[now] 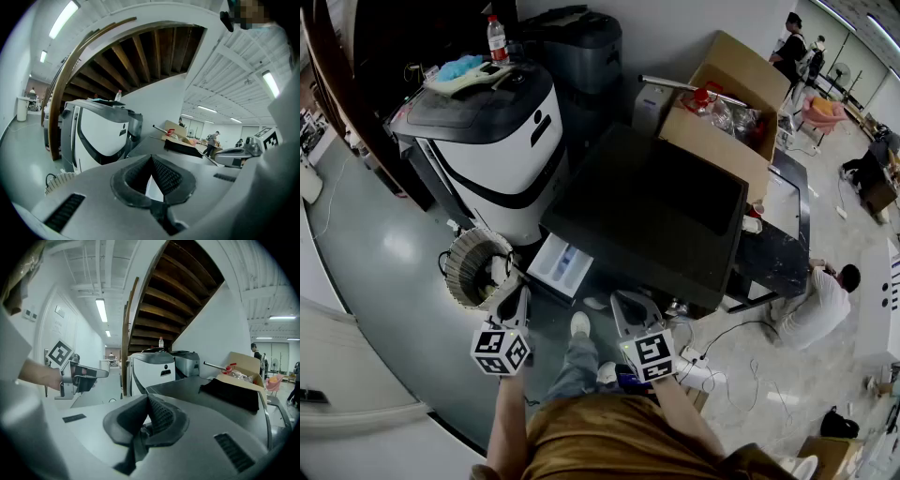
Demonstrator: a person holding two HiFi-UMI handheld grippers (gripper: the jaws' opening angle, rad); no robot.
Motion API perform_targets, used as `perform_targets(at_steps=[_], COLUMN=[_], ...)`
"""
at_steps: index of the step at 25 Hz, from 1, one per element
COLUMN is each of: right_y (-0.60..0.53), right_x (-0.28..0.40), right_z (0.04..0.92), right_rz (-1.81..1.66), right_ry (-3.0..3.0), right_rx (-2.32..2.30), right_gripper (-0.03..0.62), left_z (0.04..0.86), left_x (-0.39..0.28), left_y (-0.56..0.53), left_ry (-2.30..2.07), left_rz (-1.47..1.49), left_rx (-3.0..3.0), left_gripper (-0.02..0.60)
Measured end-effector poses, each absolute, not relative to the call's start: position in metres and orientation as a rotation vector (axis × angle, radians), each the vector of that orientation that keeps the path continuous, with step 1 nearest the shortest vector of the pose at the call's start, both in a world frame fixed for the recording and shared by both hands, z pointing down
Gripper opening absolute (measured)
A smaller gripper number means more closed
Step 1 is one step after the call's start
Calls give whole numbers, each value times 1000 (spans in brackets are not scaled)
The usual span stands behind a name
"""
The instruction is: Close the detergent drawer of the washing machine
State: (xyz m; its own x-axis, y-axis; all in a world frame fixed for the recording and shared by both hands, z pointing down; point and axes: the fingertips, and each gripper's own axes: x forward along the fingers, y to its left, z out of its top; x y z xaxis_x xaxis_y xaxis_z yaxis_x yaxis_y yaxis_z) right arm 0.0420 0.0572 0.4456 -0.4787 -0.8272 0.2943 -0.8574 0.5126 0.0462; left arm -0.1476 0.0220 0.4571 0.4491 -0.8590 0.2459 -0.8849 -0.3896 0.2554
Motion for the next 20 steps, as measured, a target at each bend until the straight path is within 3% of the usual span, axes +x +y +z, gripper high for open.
perform_targets(at_steps=[20], right_y=[33], right_x=[43], right_z=[463], right_rz=[188], right_ry=[-2503], right_rx=[1381], right_gripper=[12], left_z=[492], left_x=[-157], left_y=[5], left_ry=[-1519], left_rz=[162], left_rx=[2288], left_gripper=[25])
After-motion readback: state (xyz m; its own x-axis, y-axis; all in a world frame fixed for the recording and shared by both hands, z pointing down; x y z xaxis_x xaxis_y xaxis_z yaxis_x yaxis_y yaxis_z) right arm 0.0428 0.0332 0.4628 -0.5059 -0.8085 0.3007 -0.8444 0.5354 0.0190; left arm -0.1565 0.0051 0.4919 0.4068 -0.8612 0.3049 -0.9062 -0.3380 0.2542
